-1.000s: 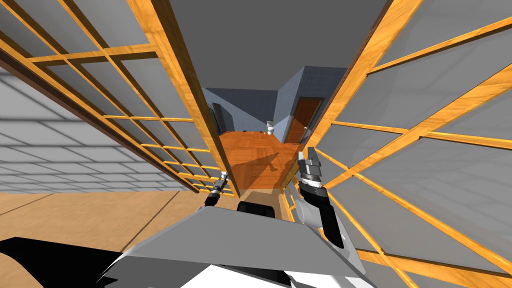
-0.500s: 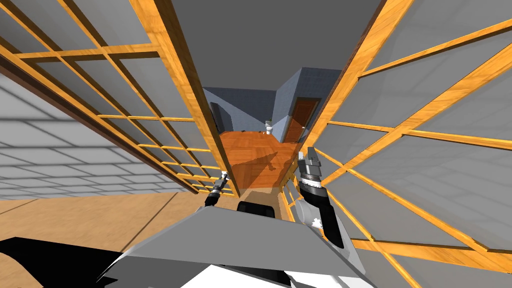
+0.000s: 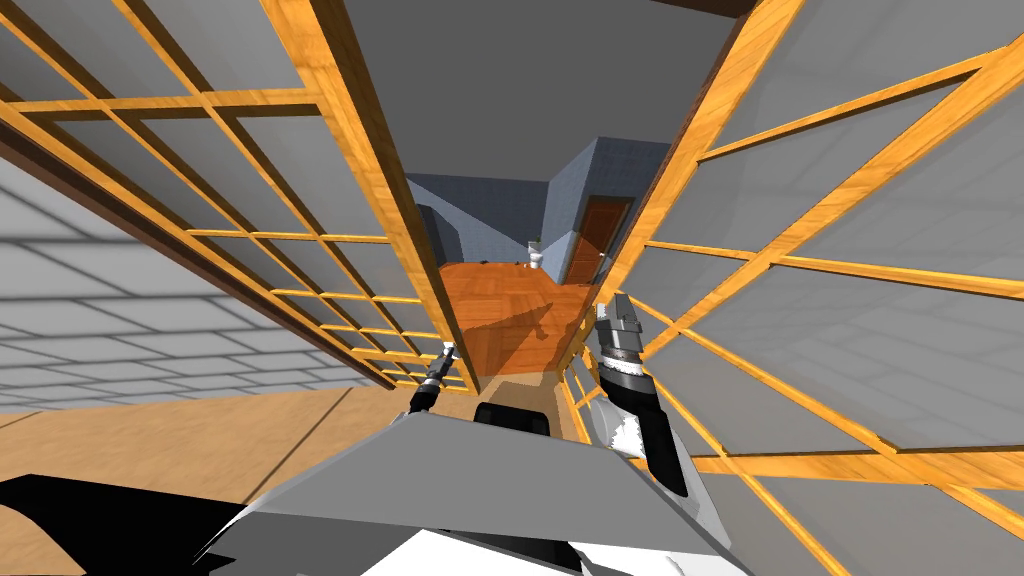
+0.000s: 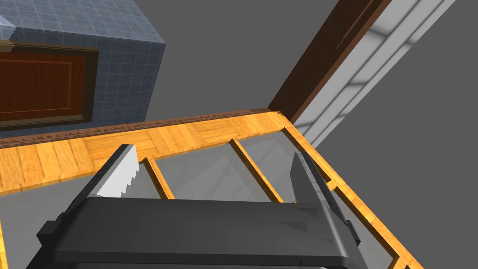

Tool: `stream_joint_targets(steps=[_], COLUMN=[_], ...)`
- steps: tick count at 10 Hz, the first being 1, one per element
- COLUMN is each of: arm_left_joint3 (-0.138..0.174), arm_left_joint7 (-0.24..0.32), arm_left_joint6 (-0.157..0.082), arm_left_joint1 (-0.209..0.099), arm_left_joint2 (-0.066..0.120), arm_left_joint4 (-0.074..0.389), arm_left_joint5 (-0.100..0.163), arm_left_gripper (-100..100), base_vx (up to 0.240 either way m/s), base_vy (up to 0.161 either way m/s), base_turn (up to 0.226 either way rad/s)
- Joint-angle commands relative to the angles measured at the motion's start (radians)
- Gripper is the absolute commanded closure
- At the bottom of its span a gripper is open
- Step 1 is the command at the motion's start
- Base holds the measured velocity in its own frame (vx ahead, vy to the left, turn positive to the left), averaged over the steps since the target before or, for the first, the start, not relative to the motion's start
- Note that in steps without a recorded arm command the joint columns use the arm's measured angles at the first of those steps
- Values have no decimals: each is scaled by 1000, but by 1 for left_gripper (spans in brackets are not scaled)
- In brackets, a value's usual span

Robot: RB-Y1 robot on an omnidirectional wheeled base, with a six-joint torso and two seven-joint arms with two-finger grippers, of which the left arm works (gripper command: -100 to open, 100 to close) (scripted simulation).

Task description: Pull the door open

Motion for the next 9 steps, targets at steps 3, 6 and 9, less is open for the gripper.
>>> stream_joint_targets(steps=[3,6,9], arm_left_joint3=[-22,-40,-58], arm_left_joint7=[77,149,222], arm_left_joint6=[-5,-7,-8], arm_left_joint1=[-4,-6,-7], arm_left_joint2=[3,10,17], arm_left_joint4=[0,1,2], arm_left_joint5=[31,62,95], arm_left_gripper=[100,100,100], base_vx=[-30,-35,-38], base_vy=[14,18,17], base_turn=[-46,-50,-51])
